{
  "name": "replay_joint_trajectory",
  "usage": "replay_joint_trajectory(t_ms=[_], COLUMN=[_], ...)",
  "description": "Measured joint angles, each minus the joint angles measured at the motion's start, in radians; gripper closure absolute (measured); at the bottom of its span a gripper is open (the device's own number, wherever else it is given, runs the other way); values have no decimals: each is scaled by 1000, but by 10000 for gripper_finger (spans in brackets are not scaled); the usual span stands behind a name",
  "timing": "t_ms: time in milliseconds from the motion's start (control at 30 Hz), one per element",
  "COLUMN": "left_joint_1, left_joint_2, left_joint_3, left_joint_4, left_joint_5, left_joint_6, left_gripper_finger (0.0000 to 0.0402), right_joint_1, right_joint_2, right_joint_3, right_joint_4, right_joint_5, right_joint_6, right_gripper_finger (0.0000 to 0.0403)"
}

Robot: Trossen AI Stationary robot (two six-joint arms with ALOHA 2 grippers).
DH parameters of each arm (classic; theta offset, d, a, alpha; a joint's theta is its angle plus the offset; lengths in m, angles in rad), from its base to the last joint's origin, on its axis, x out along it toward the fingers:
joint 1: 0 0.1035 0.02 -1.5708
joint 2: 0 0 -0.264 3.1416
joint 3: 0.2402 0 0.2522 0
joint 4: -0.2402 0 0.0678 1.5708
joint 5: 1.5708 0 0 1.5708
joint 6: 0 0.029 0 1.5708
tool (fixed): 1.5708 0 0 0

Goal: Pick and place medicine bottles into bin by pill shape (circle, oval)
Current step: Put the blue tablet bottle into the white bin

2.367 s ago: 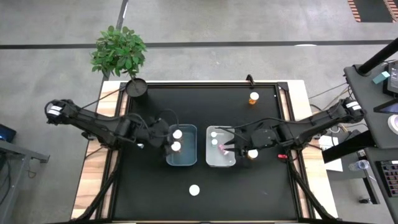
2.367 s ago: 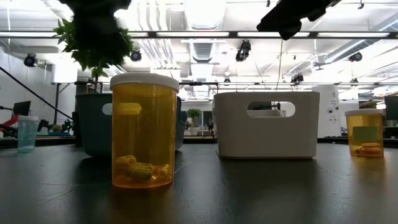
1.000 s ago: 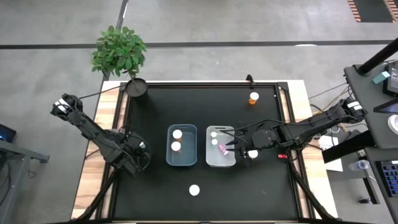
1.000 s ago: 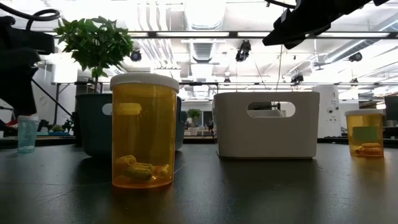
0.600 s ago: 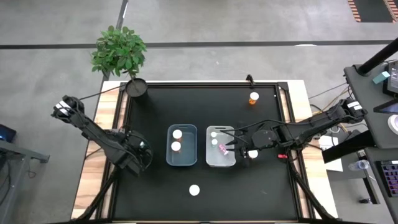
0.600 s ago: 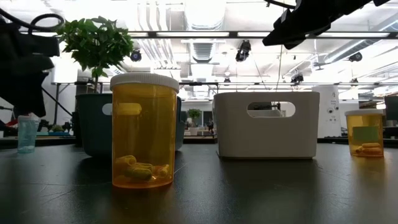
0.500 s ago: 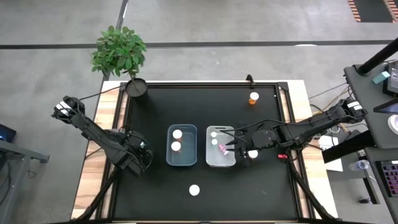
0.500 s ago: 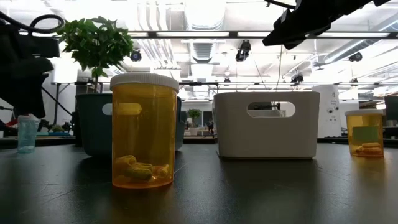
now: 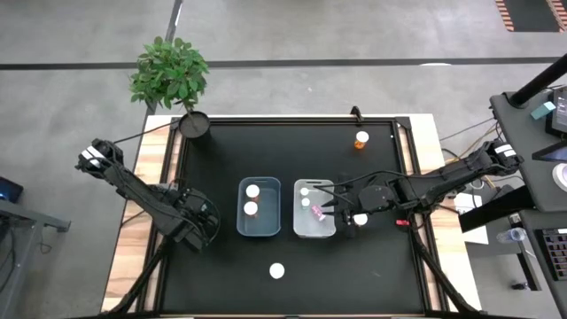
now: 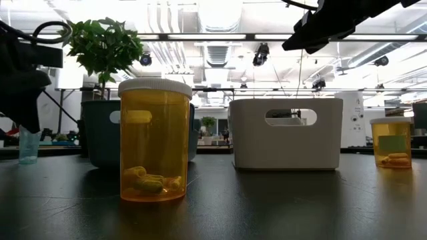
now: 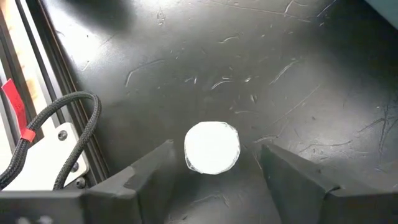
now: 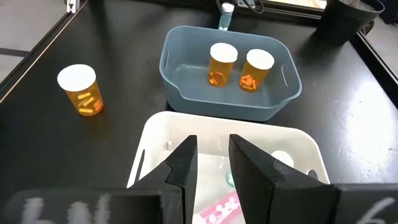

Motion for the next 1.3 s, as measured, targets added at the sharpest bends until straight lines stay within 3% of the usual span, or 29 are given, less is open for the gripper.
replay_joint_trajectory(t_ms=[533, 800, 1300], left_joint_1=[0, 0, 2], left_joint_2=[12, 12, -16], left_joint_3=[-1, 42, 104], left_joint_4=[10, -6, -104], left_joint_5=[2, 28, -13], left_joint_6=[6, 2, 27], left_gripper_finger=[302, 306, 311], right_joint_1=[0, 0, 0], right_joint_2=[0, 0, 0], right_joint_3=[0, 0, 0], right_joint_4=[0, 0, 0], right_joint_5=[0, 0, 0], right_joint_6=[1, 1, 0], right_gripper_finger=[319, 319, 319])
